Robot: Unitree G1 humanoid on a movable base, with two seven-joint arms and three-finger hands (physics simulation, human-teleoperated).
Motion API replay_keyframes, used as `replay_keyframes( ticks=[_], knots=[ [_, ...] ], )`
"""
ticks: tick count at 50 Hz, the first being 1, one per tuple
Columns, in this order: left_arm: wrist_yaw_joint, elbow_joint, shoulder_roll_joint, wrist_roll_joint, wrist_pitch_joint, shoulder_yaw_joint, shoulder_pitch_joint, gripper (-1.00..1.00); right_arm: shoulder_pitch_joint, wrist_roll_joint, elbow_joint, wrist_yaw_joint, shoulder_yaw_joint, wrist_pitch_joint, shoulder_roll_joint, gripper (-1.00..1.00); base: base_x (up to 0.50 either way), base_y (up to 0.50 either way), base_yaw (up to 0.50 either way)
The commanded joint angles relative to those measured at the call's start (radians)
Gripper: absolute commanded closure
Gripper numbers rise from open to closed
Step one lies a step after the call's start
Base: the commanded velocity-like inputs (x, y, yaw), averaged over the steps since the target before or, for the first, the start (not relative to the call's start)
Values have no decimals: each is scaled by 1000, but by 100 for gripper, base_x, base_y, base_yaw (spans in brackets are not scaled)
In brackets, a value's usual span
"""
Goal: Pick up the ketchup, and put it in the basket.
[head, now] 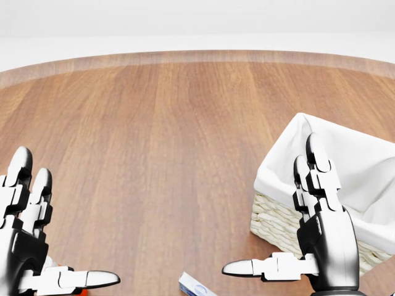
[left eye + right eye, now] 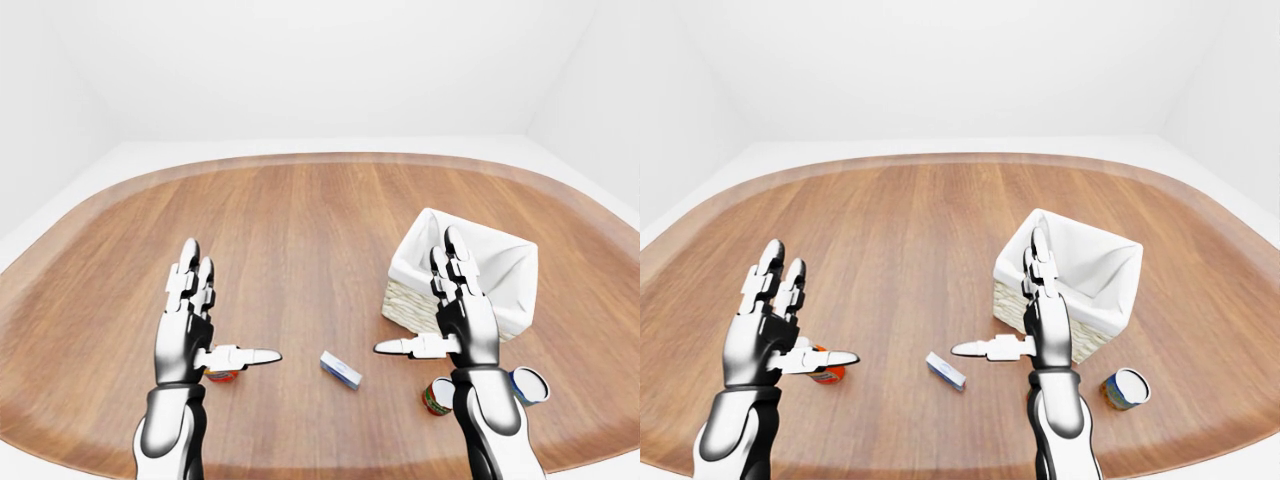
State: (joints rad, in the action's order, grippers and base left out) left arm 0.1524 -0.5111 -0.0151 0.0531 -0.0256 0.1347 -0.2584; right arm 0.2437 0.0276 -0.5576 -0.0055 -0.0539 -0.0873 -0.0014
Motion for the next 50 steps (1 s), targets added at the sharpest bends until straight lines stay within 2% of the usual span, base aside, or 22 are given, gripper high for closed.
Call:
replay_keyframes(
  ticks=[1, 3, 6, 8, 10, 11, 13, 18, 24, 33, 50],
  knots=[
    [4, -18, -3, -1, -6, 6, -9, -100, -3, -2, 4, 1, 1, 0, 0, -100, 0, 0, 0],
    [3, -29, -6, -1, -10, 6, -16, -100, -4, -4, 7, 3, 4, 0, -1, -100, 0, 0, 0],
    [3, -3, -7, -19, 21, 2, -26, -100, 1, -6, -3, 6, 6, 0, 0, -100, 0, 0, 0],
    [5, 6, -5, -12, 30, 24, -31, -100, 6, -5, -11, 7, 1, 0, 0, -100, 0, 0, 0],
    [11, 20, -7, -19, 49, 35, -39, -100, 8, -5, -12, 8, -1, 0, 0, -100, 0, 0, 0],
    [12, 21, -8, -20, 50, 35, -39, -100, 8, -5, -12, 8, -1, 0, 0, -100, 0, 0, 0],
    [19, 58, -7, -33, 90, 62, -55, -100, 10, 2, -12, 5, -12, 0, 0, -100, 0, 0, 0],
    [31, 101, -14, -48, 113, 108, -59, -100, 17, -3, -18, 8, -13, 0, -4, -100, 0, 0, 0],
    [33, 173, -15, -66, 113, 153, -45, -100, 20, -3, -24, 9, -14, 0, -5, -100, 0, 0, 0],
    [-1, 325, 18, -105, 113, 197, 9, -100, 15, -2, -18, 10, -15, 0, -5, -100, 0, 0, 0],
    [-86, 545, 90, -124, 113, 200, 98, -100, 15, 2, -19, 9, -18, 0, -5, -100, 0, 0, 0]
  ],
)
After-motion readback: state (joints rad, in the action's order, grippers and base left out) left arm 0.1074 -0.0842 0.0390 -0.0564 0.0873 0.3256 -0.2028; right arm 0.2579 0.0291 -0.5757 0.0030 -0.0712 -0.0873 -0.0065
